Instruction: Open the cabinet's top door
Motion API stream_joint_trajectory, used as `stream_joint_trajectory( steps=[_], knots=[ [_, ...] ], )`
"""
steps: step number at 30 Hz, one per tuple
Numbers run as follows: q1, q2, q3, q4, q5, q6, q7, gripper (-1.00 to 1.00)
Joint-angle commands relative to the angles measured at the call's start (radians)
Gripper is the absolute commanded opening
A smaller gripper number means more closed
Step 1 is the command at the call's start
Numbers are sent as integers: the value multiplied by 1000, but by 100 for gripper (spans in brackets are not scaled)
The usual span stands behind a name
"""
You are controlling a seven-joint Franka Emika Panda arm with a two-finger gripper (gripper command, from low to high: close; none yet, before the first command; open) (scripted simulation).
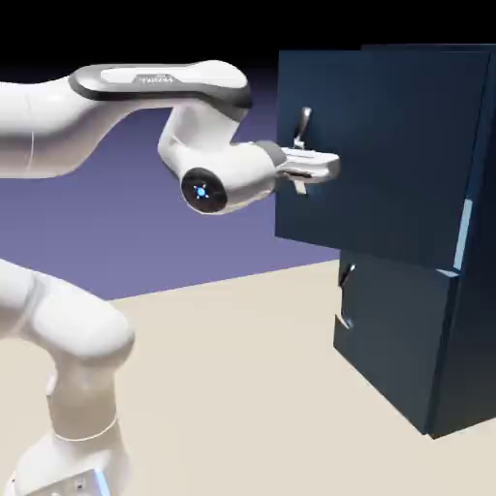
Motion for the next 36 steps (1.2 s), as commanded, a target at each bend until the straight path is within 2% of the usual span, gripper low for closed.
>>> stream_joint_trajectory(
  steps=[1, 3, 12, 21, 33, 36],
  knots=[
    [-36, 6, 20, -4, -6, -29, 16, -100],
    [-108, 9, 46, -19, -41, -98, 64, -100],
    [-159, -93, -144, -73, -433, -374, 262, -100],
    [-186, -64, -403, 21, -748, -765, 337, -100],
    [-617, 99, -117, 25, -538, -1042, 252, -100],
    [-655, 179, -148, 80, -567, -1172, 226, -100]
  ],
)
